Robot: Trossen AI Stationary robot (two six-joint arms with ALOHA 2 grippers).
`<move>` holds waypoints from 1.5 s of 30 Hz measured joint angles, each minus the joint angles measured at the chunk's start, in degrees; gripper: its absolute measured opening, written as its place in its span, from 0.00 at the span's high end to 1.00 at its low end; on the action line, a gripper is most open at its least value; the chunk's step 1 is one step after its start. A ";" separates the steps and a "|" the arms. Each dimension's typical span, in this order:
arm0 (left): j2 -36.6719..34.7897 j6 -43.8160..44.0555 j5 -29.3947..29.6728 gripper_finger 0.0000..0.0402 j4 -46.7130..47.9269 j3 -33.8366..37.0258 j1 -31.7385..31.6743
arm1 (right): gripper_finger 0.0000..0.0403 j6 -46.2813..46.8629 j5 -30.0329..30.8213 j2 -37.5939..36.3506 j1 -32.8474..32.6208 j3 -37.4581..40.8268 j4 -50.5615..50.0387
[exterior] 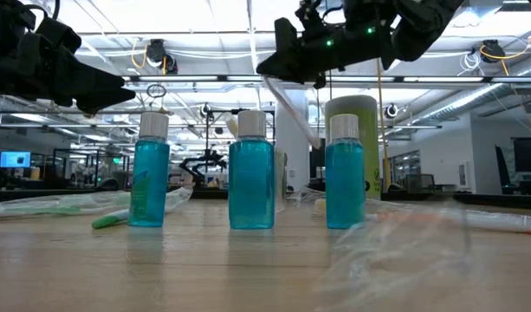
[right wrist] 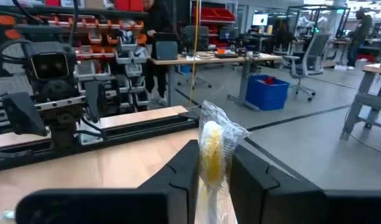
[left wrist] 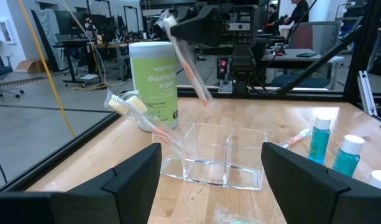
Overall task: Pick & Place toothbrushing station
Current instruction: Put the orange toothbrush with the other orange toothbrushes in the transparent organizer
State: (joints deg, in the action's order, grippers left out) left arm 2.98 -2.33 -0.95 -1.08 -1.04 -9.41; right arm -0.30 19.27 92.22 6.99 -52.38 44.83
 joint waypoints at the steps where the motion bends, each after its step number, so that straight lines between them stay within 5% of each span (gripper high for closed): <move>1: 0.01 0.00 0.00 0.29 0.01 0.00 0.02 | 0.85 0.01 -0.32 0.05 0.20 0.00 1.10; 16: 0.01 0.00 0.00 0.29 0.00 0.00 0.00 | 0.85 0.03 -1.62 0.13 2.41 0.00 11.61; 29: -0.02 0.00 0.00 0.29 -0.01 0.00 0.02 | 0.85 -3.45 -3.04 13.22 4.05 -0.44 32.82; 45: 0.00 0.00 0.00 0.29 0.00 0.00 0.02 | 0.85 0.03 -3.04 18.38 5.47 -0.48 32.44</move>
State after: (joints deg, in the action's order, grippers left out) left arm 2.98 -2.33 -0.95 -1.08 -1.04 -9.39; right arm -0.27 16.23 110.59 12.47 -52.86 77.27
